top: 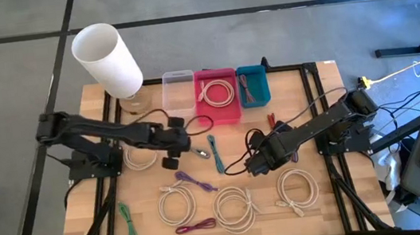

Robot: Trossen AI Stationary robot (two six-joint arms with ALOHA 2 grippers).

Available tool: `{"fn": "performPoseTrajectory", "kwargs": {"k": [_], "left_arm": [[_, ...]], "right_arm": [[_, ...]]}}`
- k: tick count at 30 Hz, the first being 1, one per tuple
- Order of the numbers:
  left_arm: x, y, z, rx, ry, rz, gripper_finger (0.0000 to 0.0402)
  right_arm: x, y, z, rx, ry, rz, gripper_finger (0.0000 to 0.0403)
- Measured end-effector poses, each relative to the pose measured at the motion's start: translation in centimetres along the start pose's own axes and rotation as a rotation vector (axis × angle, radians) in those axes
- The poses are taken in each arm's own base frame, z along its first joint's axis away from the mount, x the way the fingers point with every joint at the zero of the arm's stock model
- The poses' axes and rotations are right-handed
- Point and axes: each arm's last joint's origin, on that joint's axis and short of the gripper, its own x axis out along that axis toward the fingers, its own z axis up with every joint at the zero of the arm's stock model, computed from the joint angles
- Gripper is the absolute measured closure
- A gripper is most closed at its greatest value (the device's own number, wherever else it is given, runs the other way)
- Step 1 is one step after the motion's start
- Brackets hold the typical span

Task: Pick & Place USB Port
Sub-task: Put the white and black charger cable into the white bin

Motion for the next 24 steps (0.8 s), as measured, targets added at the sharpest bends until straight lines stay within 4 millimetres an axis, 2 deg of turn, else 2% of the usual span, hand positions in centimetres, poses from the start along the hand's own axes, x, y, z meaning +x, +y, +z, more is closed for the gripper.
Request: {"fn": "performPoseTrajectory", "kwargs": {"k": [6, 10, 18, 24], "left_arm": [[2.8, -0.7, 0.1, 0.078, 0.105, -0.047, 0.0249], [4.1, -1.0, -0.1, 0.099, 0.151, -0.046, 0.0251], [6.4, -0.8, -0.1, 0.131, 0.159, -0.044, 0.0254], [7.1, -0.7, -0.2, 0.13, 0.172, -0.054, 0.0256]], "right_arm": [[0.0, 0.0, 0.0, 0.0, -0.003, -0.001, 0.0242], [0.0, 0.0, 0.0, 0.001, -0.003, -0.001, 0.0242], [0.0, 0.0, 0.0, 0.004, -0.005, 0.002, 0.0242], [0.0, 0.1, 0.1, 0.006, -0.008, 0.006, 0.0242]]}}
